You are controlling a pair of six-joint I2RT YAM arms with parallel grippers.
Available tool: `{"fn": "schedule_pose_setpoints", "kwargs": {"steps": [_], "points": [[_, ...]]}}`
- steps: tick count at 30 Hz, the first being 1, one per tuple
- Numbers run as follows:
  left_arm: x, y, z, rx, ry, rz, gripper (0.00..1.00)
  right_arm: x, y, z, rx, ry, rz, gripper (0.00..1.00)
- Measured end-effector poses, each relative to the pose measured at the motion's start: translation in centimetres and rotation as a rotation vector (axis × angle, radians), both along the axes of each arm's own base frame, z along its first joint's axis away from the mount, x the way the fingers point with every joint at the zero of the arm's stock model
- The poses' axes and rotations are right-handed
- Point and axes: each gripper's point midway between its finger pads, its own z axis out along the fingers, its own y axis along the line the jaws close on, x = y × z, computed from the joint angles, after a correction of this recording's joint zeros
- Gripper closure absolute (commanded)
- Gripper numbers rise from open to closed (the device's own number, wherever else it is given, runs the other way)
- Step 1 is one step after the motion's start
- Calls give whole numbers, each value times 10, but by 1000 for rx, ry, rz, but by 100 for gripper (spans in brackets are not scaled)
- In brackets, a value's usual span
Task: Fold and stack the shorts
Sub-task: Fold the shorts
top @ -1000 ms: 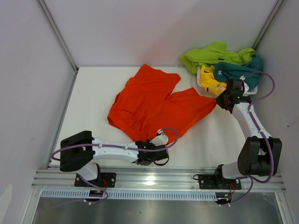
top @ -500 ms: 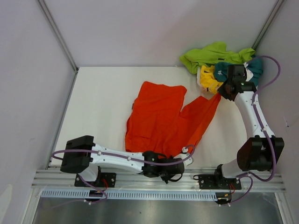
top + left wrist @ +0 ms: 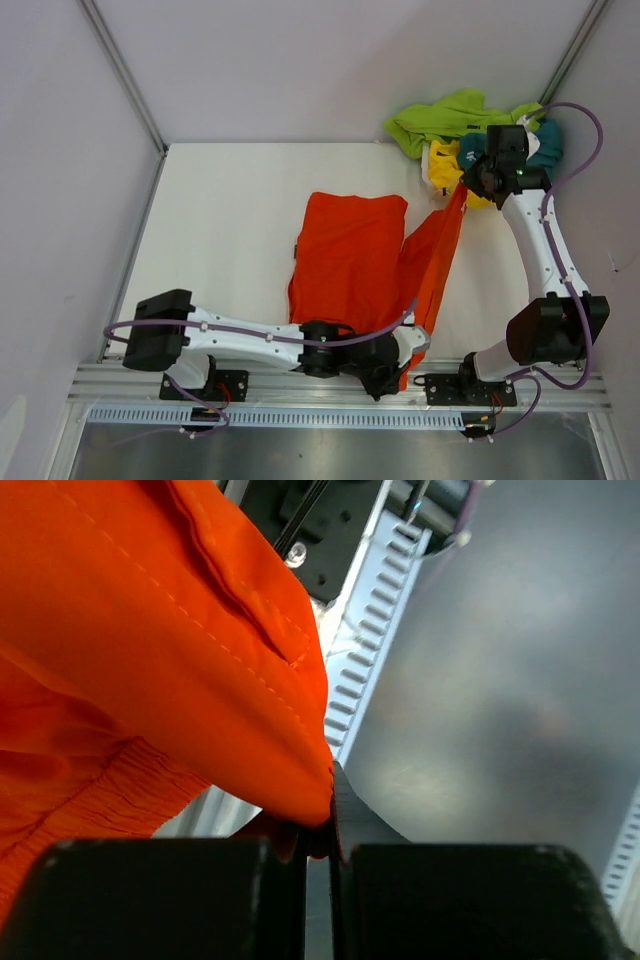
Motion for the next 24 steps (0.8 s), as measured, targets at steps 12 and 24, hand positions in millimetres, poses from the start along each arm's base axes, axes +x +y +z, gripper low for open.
{"fn": "schedule_pose_setpoints", "kwargs": {"steps": [12,24], "points": [[30,62,46,-225,140,215,100,33,73,36,182,-212,182,100],[49,119,40,-316,216,433,100,60,175,47,296,-353,359,100]]}}
